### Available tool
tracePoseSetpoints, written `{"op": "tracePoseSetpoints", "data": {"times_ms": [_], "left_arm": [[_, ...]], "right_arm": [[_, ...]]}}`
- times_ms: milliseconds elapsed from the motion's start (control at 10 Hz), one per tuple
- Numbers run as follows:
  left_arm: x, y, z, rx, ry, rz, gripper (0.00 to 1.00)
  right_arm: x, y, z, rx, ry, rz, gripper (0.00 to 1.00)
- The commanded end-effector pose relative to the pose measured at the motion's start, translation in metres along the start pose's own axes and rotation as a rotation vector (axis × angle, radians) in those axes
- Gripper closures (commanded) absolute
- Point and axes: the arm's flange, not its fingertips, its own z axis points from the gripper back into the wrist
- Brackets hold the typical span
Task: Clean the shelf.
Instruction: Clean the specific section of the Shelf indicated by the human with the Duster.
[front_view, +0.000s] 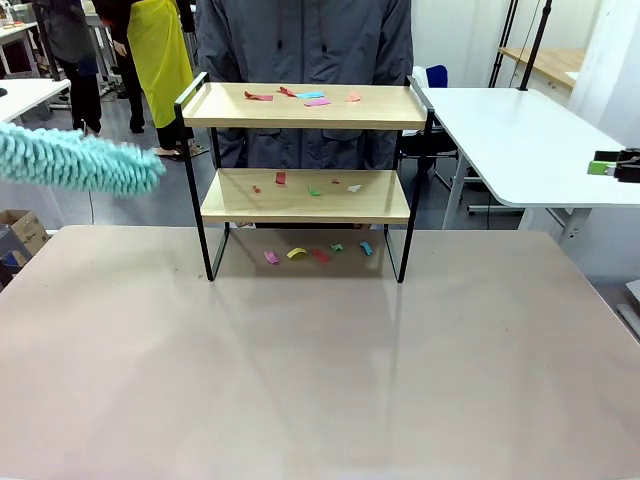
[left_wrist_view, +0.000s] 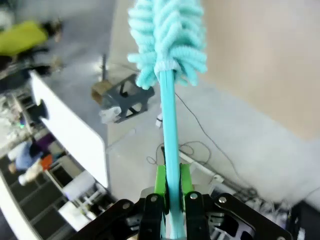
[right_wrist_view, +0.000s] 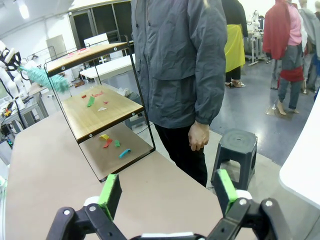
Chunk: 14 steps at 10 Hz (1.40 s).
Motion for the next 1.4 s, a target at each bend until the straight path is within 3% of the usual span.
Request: {"op": "tracePoseSetpoints", "data": {"times_ms": [0, 100, 400, 500, 600, 700, 1300], "left_arm": [[0.003, -0.021, 0.016, -0.041, 0.013, -0.291, 0.87], [0.013, -0.041, 0.020, -0.081, 0.028, -0.423, 0.87], [0.034, -0.068, 0.031, -0.275, -0.004, -0.603, 0.87], [0.046, -0.079, 0.028, -0.303, -0.045, -0.544, 0.87], [0.056, -0.066, 0.020, -0.243, -0.082, -0.546, 0.87], [0.041, -0.075, 0.026, -0.276, -0.016, -0.571, 0.87], [0.041, -0.075, 0.026, -0.276, -0.016, -0.571, 0.87]], "right_arm": [[0.002, 0.002, -0.001, 0.002, 0.008, 0.005, 0.00], [0.002, 0.002, -0.001, 0.002, 0.008, 0.005, 0.00], [0.002, 0.002, -0.001, 0.002, 0.008, 0.005, 0.00], [0.002, 0.002, -0.001, 0.002, 0.008, 0.005, 0.00], [0.002, 0.002, -0.001, 0.002, 0.008, 0.005, 0.00], [0.002, 0.002, -0.001, 0.002, 0.008, 0.005, 0.00], [0.002, 0.002, -0.001, 0.002, 0.008, 0.005, 0.00]]}}
